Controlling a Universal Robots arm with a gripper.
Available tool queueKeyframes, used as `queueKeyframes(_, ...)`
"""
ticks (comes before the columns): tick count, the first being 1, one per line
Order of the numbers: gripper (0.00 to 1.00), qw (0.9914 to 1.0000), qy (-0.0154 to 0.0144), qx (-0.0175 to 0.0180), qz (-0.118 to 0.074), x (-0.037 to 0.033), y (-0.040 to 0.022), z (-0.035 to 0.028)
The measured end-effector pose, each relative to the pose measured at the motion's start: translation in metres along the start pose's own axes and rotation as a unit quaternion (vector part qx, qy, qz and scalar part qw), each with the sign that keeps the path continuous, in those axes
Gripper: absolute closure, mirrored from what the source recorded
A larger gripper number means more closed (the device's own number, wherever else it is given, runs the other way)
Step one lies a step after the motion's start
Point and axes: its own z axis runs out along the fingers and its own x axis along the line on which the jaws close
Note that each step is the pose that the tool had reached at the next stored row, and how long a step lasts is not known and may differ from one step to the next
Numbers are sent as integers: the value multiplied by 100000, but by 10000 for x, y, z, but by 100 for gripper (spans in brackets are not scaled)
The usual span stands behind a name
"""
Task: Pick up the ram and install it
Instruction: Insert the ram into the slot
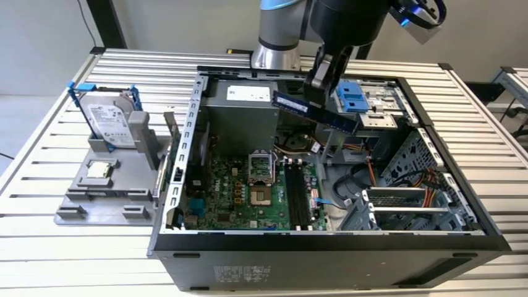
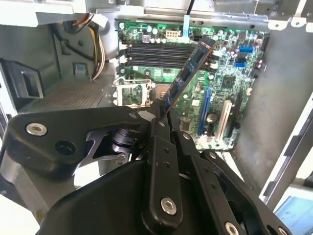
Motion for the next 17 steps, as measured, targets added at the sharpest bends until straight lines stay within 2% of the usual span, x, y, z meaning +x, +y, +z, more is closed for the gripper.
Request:
queueKeyframes(4, 100, 99934, -90, 34, 3620, -1, 0, 3)
queueKeyframes(8, 100, 99737, -161, 72, 7243, -1, 1, 4)
queueKeyframes(10, 100, 99588, -199, 92, 9063, -2, 1, 5)
queueKeyframes(13, 100, 99305, -253, 122, 11768, -2, 1, 5)
queueKeyframes(15, 100, 99077, -292, 139, 13555, -2, 1, 6)
queueKeyframes(17, 100, 98812, -334, 158, 15362, -3, 1, 8)
